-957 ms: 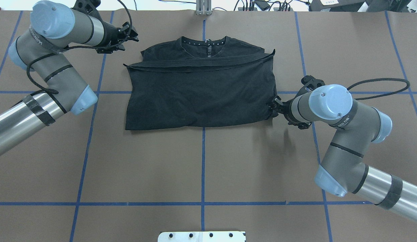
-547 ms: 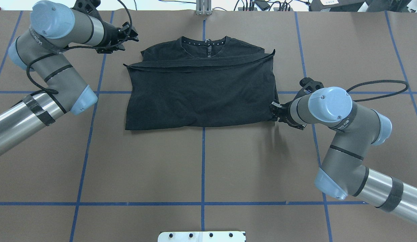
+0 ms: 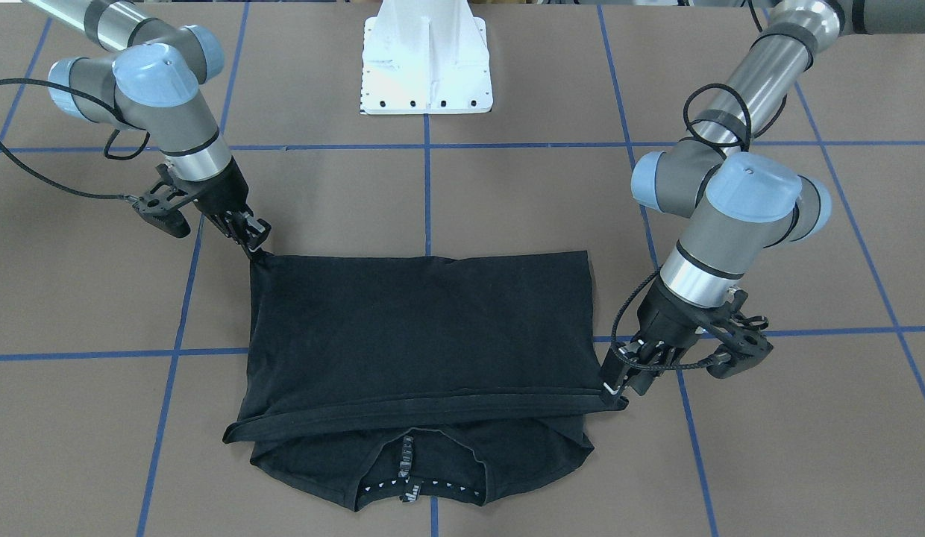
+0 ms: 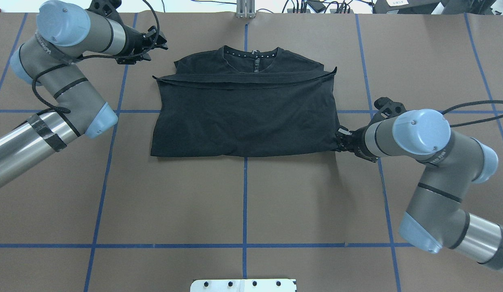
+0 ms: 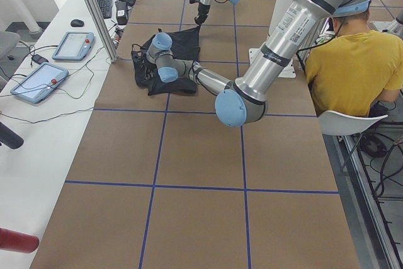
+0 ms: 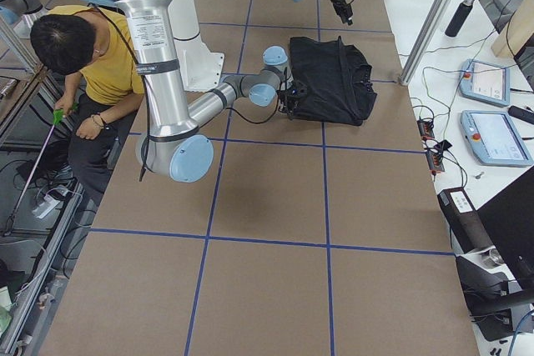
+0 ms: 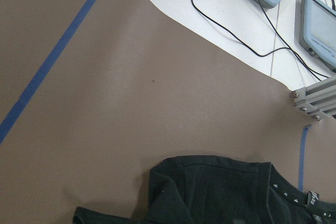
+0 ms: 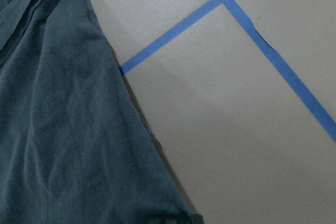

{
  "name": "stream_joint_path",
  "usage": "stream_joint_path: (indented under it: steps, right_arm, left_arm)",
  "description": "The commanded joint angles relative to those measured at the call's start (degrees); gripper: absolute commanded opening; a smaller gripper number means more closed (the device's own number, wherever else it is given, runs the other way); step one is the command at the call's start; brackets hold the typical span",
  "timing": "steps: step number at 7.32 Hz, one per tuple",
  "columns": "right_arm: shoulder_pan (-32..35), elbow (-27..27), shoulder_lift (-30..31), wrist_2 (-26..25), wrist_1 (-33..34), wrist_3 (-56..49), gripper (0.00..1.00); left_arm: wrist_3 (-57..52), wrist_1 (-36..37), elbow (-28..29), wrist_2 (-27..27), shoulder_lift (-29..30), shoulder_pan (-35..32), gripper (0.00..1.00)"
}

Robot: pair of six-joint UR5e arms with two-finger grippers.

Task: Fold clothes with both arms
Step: 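Grasp the shirt side edge with the right gripper and drag it nearer the robot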

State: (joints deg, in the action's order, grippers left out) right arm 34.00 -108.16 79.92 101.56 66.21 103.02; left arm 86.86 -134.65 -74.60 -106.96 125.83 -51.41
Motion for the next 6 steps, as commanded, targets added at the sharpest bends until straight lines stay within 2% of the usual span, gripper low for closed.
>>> stream_joint_path:
  steps: [1,3,5,6]
  right_arm:
    - [-3.31,-12.11,8.64,3.19,-0.64,6.87,0.0]
    - [-11.63,-17.68,10.51,3.91,-0.56,15.86,0.0]
    - [-23.4,-23.83,15.08,4.52,0.31,16.33,0.0]
    - [-27.89,-24.03,16.22,4.35,0.32,17.29,0.0]
  left_arm:
    - [1.98,0.0,-0.63,0.0,-0.06,0.09,0.67]
    - [2.08,0.26,-2.38,-0.44,-0.32,0.0,0.67]
    - [2.08,0.44,-3.53,-0.61,-0.32,0.0,0.67]
    - [1.74,0.35,-4.76,-1.48,-0.85,0.09,0.67]
